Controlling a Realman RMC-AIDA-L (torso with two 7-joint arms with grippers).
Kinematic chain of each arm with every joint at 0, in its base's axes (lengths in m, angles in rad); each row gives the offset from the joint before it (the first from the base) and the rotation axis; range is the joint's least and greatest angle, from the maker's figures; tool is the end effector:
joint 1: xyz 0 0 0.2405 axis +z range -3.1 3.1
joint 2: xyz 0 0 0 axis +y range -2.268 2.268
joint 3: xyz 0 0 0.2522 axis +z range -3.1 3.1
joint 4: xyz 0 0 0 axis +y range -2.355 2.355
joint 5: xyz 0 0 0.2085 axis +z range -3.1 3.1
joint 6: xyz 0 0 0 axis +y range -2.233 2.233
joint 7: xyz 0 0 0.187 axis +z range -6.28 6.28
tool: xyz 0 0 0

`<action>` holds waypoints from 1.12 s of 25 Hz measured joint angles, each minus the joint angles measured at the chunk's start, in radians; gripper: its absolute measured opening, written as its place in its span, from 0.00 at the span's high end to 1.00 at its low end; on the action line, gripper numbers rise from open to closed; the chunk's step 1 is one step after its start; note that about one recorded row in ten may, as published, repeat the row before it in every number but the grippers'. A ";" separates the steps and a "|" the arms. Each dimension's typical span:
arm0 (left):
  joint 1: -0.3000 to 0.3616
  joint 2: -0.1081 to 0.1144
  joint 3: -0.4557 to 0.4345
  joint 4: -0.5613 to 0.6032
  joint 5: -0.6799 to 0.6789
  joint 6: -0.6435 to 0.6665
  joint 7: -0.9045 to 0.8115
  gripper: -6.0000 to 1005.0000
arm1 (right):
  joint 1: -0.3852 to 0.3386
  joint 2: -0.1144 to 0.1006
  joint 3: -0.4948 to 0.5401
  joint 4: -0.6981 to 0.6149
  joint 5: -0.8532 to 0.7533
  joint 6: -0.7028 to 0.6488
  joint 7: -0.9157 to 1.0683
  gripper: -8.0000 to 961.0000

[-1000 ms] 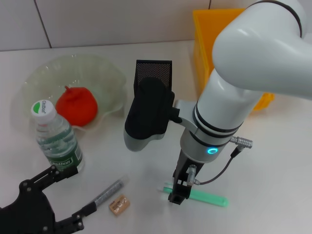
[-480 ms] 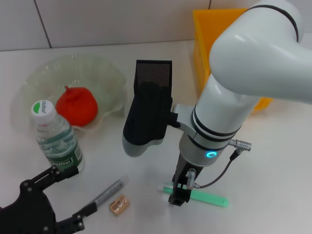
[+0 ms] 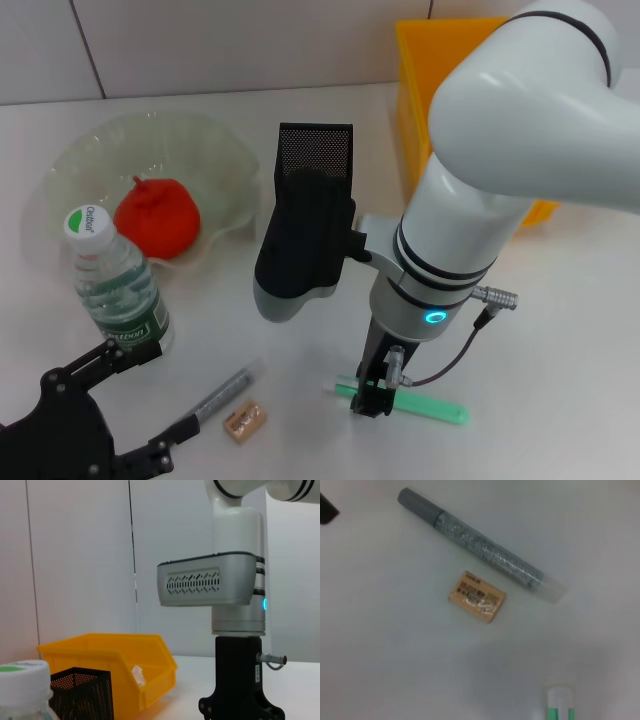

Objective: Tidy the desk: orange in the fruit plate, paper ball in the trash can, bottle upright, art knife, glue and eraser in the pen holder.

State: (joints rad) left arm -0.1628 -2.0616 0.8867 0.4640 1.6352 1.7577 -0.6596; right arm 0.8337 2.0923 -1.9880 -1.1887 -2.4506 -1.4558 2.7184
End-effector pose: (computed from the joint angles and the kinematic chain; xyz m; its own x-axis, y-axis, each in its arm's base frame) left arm -0.2858 0.2171 -0.0420 0.7616 -0.0305 0.6473 0.2511 -0.9069 -0.3382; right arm 0.1436 0.3045 -0.1441 0.7765 -0.3108 0.5481 -0.2452 -0.9504 -0.1915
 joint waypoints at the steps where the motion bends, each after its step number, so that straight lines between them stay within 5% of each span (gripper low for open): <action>1: 0.000 0.000 0.000 0.000 0.000 0.001 0.000 0.20 | 0.004 0.000 0.000 0.010 0.000 0.000 0.000 0.64; 28: -0.010 0.000 0.000 -0.003 0.000 0.009 0.000 0.20 | 0.011 0.000 0.005 -0.006 0.004 -0.011 -0.005 0.82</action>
State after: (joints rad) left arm -0.1733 -2.0616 0.8867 0.4605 1.6352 1.7671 -0.6596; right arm 0.8448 2.0924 -1.9835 -1.1951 -2.4464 -1.4666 2.7136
